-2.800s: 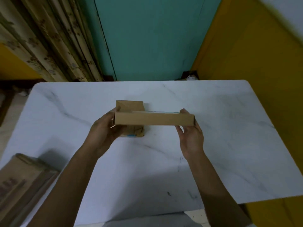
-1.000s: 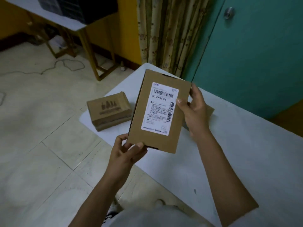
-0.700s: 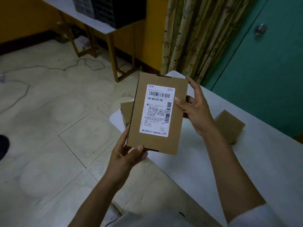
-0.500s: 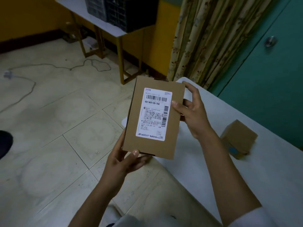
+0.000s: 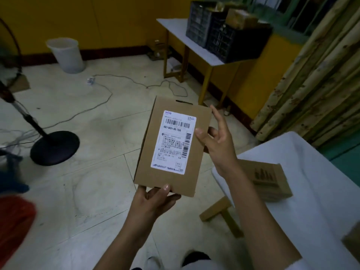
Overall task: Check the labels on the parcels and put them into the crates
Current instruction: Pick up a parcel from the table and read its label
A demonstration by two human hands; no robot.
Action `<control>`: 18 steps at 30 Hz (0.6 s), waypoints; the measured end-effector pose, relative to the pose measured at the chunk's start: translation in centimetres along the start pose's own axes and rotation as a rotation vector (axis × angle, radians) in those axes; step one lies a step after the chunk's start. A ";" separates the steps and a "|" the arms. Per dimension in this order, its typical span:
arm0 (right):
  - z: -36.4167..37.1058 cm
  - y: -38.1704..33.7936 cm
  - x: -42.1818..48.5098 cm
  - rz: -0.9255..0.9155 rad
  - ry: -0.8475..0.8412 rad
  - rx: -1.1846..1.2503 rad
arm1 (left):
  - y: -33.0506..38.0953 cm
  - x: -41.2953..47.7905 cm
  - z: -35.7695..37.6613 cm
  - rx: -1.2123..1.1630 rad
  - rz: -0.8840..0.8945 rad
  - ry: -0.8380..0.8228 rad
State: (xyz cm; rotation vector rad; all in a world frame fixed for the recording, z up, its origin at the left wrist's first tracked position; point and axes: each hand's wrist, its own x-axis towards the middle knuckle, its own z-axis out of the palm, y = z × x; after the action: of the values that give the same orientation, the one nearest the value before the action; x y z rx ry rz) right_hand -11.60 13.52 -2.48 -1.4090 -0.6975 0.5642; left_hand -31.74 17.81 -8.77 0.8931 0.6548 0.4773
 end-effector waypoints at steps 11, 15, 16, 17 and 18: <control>6.8 4.4 6.9 0.128 -0.239 -0.005 | 6.3 10.6 -3.3 -0.043 0.192 0.108; 8.6 6.4 13.5 0.157 -0.269 0.016 | 10.7 18.4 -4.2 0.025 0.257 0.097; 9.0 6.6 15.5 0.156 -0.261 0.024 | 11.8 20.4 -4.3 0.046 0.260 0.097; 9.3 6.7 17.7 0.156 -0.250 0.038 | 12.9 22.6 -4.3 0.066 0.254 0.099; 9.5 6.8 20.0 0.156 -0.236 0.055 | 14.0 24.8 -4.2 0.082 0.243 0.104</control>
State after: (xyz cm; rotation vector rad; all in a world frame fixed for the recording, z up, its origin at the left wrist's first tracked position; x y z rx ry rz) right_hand -4.53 35.11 -6.93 -1.3655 -0.7568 0.8769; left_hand -18.62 43.39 -6.94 1.0367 0.6677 0.7219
